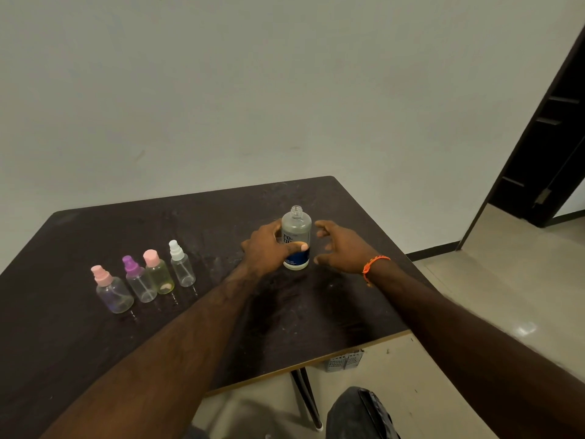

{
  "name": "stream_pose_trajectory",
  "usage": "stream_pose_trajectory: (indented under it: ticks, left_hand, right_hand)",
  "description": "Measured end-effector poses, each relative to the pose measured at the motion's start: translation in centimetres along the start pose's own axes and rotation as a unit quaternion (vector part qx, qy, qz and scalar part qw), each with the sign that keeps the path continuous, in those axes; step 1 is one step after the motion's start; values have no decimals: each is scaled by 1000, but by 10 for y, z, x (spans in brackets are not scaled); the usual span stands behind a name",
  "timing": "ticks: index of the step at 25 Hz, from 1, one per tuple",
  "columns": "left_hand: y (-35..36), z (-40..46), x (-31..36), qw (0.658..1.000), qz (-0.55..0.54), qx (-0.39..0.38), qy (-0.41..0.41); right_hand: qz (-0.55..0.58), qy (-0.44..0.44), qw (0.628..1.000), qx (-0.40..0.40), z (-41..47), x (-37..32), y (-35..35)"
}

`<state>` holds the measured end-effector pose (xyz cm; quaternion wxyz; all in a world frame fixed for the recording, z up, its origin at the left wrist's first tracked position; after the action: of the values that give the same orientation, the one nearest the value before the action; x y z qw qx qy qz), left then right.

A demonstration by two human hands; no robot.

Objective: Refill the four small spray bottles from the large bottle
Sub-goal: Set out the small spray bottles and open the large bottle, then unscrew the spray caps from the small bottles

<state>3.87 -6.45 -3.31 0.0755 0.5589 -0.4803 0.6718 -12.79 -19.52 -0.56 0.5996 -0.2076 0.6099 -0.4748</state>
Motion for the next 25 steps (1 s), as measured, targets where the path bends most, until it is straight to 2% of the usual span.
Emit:
stream_pose_trajectory:
  ticks: [3, 7, 15, 21, 23, 25]
  left_hand:
    - [8, 10, 7, 1000, -22, 7, -2]
    - [16, 38, 14, 1000, -24, -13, -5]
    - [24, 77, 24, 1000, 2, -16, -7]
    - [7, 49, 37, 999, 50, -5, -13]
    - [-10, 29, 34, 997, 67, 23, -16]
    - [-34, 5, 29, 992, 109, 67, 10]
  right_hand:
    - [52, -17, 998, 43, 14, -8, 12]
    - [97, 13, 991, 96, 31, 4, 12]
    - [94, 45, 989, 102, 59, 26, 6]
    - [82, 58, 990, 101, 53, 22, 1]
    - [70, 70, 987, 130, 44, 17, -3]
    - [22, 54, 977, 205, 29, 7, -3]
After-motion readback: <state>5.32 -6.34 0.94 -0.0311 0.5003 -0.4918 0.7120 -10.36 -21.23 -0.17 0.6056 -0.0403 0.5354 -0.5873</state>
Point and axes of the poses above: each hand's wrist, its own z-axis towards the middle knuckle, its own y-axis out of the palm, x = y × z, the point moved 1 cm from there along z, towards the middle knuckle, and after that the axes turned 14 degrees about -y, right-handed, at the moved point
